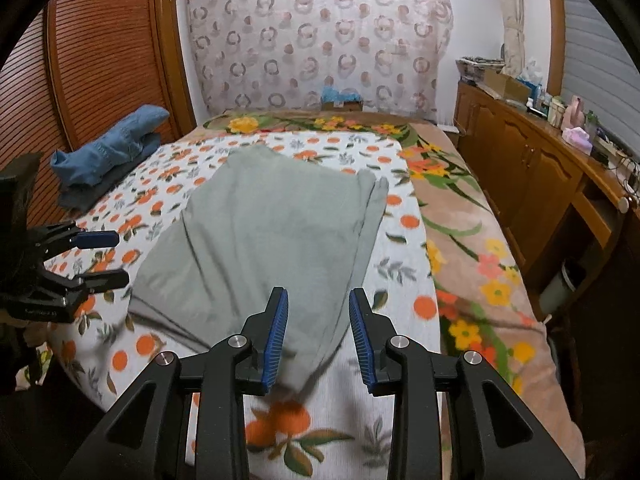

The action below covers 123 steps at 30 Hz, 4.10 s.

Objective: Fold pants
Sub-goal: 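Grasp the pants hem with the left gripper while the right gripper grasps the other corner, then lift the pants off the sheet with both grippers holding the hem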

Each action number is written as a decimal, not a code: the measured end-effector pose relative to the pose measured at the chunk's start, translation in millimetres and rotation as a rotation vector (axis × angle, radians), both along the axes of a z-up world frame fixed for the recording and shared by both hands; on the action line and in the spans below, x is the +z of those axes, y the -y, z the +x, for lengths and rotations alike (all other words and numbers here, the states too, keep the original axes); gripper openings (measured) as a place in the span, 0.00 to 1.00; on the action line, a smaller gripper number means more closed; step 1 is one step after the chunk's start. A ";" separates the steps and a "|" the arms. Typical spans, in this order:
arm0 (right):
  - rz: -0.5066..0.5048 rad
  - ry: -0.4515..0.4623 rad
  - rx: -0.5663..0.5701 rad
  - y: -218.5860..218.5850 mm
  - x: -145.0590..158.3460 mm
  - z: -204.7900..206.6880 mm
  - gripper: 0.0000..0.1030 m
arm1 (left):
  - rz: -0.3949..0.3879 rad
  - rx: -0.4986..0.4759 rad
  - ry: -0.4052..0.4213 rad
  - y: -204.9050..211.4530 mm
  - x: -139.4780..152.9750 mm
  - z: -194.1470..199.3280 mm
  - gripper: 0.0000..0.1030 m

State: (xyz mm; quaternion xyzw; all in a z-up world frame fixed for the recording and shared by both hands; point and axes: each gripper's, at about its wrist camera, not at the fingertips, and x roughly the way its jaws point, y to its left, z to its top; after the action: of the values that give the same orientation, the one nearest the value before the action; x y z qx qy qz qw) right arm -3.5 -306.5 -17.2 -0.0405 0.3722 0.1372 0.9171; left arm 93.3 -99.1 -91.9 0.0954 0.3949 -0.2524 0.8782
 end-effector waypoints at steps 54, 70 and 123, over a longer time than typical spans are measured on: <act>0.088 -0.117 -0.029 -8.5 -30.3 -10.4 0.32 | -0.017 0.001 -0.090 15.3 -19.0 -11.5 0.31; 0.103 -0.110 -0.012 -10.3 -32.0 -11.9 0.25 | -0.053 0.010 -0.106 19.6 -19.2 -5.0 0.46; 0.104 0.352 0.184 -59.7 162.0 -10.7 0.08 | -0.315 0.025 0.288 -40.5 206.4 -18.9 0.06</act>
State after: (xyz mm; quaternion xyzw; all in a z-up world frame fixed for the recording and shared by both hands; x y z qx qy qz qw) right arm -14.2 -246.8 144.8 -0.0503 0.1935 0.2303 0.9524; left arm 74.4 -58.7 114.5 -0.0128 0.2221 -0.2838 0.9327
